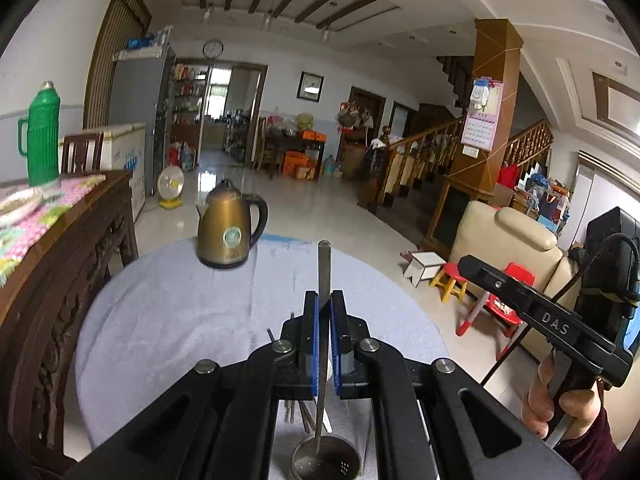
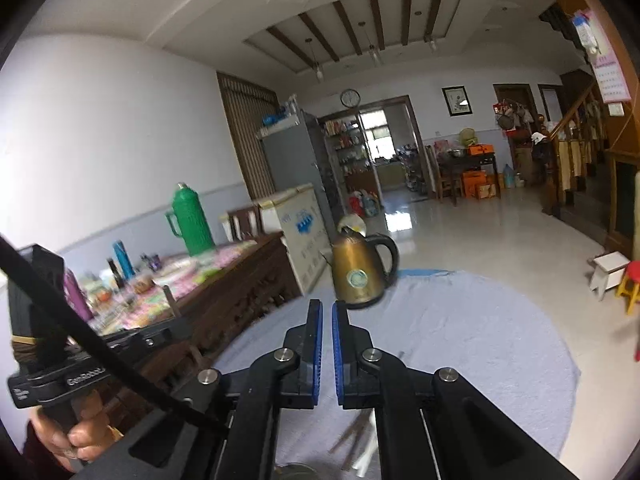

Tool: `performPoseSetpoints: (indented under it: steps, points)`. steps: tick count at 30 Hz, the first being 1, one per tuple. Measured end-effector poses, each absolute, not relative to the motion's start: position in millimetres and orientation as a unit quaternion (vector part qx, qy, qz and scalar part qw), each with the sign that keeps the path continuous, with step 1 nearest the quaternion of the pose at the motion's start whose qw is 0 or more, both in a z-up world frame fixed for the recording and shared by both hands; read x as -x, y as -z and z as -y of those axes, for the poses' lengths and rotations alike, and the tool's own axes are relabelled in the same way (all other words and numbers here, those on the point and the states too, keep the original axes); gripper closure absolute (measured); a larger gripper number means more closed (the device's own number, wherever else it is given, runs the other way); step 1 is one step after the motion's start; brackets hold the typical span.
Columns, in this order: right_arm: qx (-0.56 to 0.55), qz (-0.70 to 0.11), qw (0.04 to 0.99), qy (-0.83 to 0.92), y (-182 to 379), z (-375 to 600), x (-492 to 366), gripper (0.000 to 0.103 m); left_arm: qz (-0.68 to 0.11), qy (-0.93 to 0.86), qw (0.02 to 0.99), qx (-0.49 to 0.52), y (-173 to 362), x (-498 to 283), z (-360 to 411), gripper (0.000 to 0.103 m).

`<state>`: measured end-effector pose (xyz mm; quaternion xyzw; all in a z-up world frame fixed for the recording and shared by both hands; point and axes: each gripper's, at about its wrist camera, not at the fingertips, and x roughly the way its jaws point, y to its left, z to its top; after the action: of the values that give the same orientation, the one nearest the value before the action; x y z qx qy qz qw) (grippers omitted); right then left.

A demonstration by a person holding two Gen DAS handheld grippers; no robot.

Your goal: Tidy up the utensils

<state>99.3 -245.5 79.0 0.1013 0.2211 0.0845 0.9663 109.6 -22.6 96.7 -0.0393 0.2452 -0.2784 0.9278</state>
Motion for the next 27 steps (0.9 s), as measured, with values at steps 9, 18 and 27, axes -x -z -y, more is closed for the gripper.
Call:
performPoseSetpoints:
  steps: [9, 18, 27]
  points:
    - [-0.184, -0.472, 0.862, 0.007, 52.1, 317.8, -189.3, 0.054, -0.275, 0.279, 0.919, 0.052, -72.4, -122.2, 21.8, 0.098]
    - [-0.186, -0.612, 0.764, 0.085, 181.5, 328.9, -281.2, 0.069, -0.283, 0.276, 0.917, 0.054, -71.0, -125.0, 18.6, 0.098]
    - [-0.098, -0.654, 0.737, 0.141, 219.2, 305.6, -306.5, 0.09, -0.296, 0.277, 0.911, 0.07, -60.3, -126.0, 15.0, 0.098]
